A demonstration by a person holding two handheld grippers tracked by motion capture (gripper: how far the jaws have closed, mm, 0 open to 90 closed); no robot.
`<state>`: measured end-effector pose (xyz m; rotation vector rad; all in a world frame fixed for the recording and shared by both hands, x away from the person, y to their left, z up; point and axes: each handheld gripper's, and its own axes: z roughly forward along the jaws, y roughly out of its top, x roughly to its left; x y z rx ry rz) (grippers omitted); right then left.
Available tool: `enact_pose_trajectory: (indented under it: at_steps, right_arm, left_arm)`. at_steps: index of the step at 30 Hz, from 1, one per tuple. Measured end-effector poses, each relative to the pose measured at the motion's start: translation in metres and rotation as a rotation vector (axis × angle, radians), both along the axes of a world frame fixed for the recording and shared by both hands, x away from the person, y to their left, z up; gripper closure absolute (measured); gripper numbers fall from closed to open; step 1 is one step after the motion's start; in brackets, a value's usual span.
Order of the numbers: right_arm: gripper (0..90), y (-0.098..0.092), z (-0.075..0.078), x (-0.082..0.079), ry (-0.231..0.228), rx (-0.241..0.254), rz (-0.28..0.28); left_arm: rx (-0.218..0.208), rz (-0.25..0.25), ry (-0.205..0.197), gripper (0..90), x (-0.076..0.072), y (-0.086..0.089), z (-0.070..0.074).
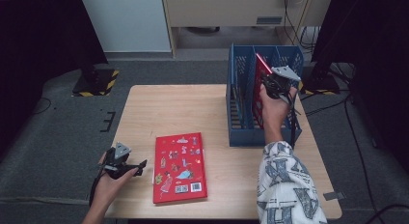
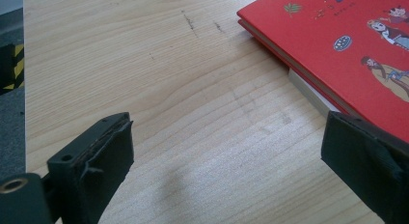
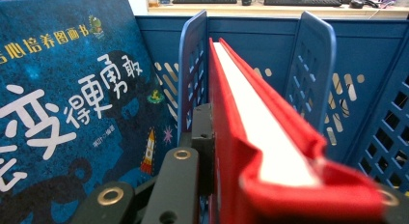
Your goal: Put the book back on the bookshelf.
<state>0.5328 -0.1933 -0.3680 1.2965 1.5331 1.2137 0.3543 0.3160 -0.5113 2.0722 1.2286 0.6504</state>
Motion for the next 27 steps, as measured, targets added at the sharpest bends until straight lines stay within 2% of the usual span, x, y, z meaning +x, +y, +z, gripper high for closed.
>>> enact_pose_trajectory:
  at_steps: [6, 14, 23, 27]
  right_arm:
    - [79.6, 0.005, -0.005, 0.0, 0.01, -0.015, 0.009]
    - [79.2, 0.003, -0.009, -0.01, 0.015, -0.018, 0.014]
    - [77.8, 0.005, -0.009, -0.022, 0.08, -0.053, 0.007]
    - [76.4, 0.008, -0.008, -0.024, 0.085, -0.059, 0.01]
  left_arm:
    - [0.001, -0.002, -0.002, 3.7, 0.0, 0.0, 0.001]
    - [0.004, 0.001, -0.006, 3.8, -0.002, 0.0, 0.002]
    - [0.02, -0.002, -0.01, 3.9, -0.001, -0.001, 0.003]
    - [0.015, 0.004, -0.012, 3.9, -0.002, 0.0, 0.004]
